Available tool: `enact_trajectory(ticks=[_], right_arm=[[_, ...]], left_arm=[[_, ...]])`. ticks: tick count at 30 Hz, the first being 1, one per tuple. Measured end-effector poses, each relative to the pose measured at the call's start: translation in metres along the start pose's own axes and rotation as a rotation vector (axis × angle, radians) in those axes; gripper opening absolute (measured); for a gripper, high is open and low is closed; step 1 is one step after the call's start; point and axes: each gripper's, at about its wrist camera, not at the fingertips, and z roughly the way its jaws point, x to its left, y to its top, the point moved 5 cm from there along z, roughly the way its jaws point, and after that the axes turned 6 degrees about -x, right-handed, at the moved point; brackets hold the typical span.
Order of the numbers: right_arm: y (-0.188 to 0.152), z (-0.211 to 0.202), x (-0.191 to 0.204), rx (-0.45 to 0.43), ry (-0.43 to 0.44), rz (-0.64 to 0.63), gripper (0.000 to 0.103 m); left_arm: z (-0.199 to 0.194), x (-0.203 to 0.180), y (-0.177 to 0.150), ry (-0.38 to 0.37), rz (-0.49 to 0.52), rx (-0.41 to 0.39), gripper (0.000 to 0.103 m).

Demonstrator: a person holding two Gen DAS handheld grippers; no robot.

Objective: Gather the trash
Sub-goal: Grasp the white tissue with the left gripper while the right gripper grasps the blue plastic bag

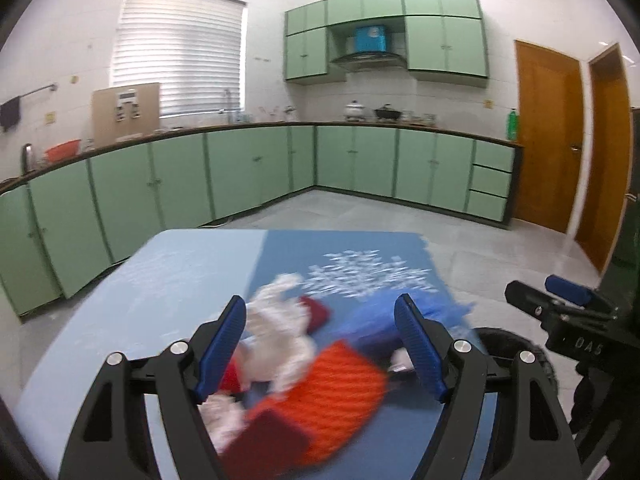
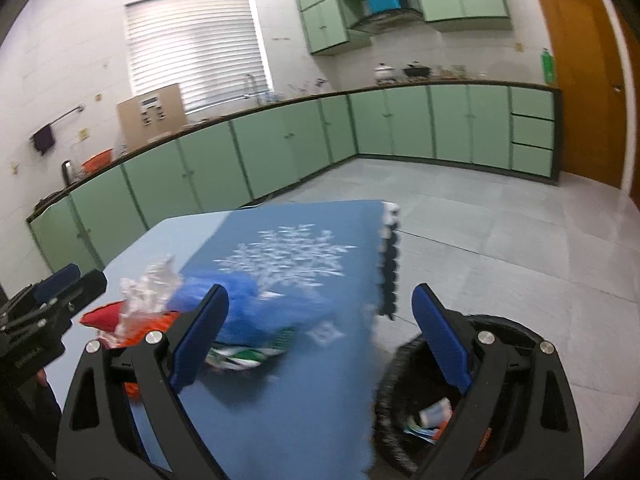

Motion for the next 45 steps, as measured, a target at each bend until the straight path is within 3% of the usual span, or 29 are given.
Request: enact_trajectory(ticks=[8, 16, 19, 21, 24, 27, 34, 36, 44, 45], right_arm=[[-0.006, 0.034, 0.038, 0.054, 0.034, -0.059, 0.09], [-0.015, 0.061, 0.046, 0.126, 0.049, -0.062, 0.081], [-0.018, 0.063, 0.048, 0.147, 0.087, -0.055, 0.07], [-0.019, 0.063, 0.053, 0.16, 0.124, -0.056, 0.051], [-0.018, 0.061, 0.064, 0.16, 0.177, -0.076, 0.032], [-0.013, 0.057, 0.064, 0.144, 0.202, -0.065, 0.024], [0.01, 0.043, 0.052, 0.071, 0.215, -0.009, 0.022], [0.014, 0.041, 0.05, 0.059, 0.213, 0.001, 0.022], [0.016, 0.037, 0.045, 0.042, 0.191, -0.008, 0.022], [0.017, 0.035, 0.045, 0.038, 0.189, -0.009, 0.022]], left_arm=[[0.006, 0.042, -0.011, 0.059, -0.022, 0.018, 0.075], [0.015, 0.05, -0.021, 0.048, -0.044, 0.04, 0.075], [0.021, 0.049, -0.023, 0.037, -0.053, 0.047, 0.075], [0.024, 0.047, -0.023, 0.031, -0.052, 0.051, 0.075], [0.028, 0.042, -0.024, 0.018, -0.053, 0.059, 0.075], [0.031, 0.038, -0.023, 0.013, -0.054, 0.062, 0.075], [0.046, 0.028, -0.023, 0.018, -0.045, 0.079, 0.073], [0.051, 0.025, -0.024, 0.016, -0.041, 0.087, 0.069], [0.078, 0.016, -0.032, -0.003, -0.049, 0.16, 0.019], [0.079, 0.017, -0.033, -0.003, -0.053, 0.162, 0.017]])
